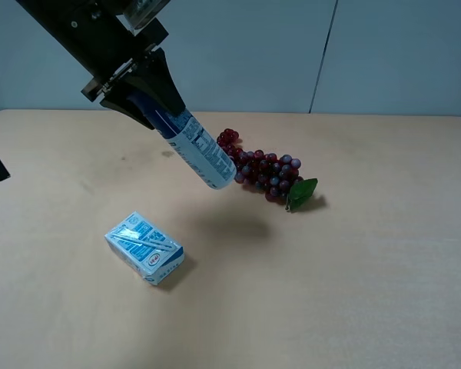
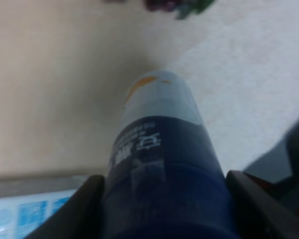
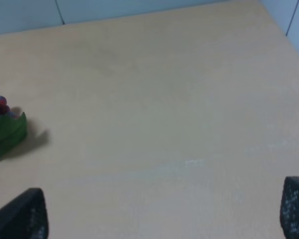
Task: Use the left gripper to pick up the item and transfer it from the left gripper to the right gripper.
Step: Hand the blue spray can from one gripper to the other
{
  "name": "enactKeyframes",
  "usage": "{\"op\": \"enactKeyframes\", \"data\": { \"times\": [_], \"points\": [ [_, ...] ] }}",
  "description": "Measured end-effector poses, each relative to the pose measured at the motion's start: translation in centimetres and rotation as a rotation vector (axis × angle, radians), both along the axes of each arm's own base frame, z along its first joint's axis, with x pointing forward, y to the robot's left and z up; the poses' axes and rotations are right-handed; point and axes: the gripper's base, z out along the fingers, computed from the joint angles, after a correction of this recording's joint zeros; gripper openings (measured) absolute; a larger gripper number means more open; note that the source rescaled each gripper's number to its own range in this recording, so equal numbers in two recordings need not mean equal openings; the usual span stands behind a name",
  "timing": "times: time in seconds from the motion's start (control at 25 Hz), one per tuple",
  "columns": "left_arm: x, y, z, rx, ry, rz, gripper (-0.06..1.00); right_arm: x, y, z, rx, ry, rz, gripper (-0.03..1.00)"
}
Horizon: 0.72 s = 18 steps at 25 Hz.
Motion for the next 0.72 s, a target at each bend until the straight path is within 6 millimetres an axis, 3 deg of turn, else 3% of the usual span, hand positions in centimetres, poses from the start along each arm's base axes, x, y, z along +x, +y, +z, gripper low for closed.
{"op": "enactKeyframes", "data": {
  "times": [0.72],
  "points": [
    [-1.8, -1.3, -2.3, -0.264, 0.069, -0.056, 0.0, 0.0, 0.4, 0.5, 0.03, -0.008, 0.035, 1.0]
  ]
}}
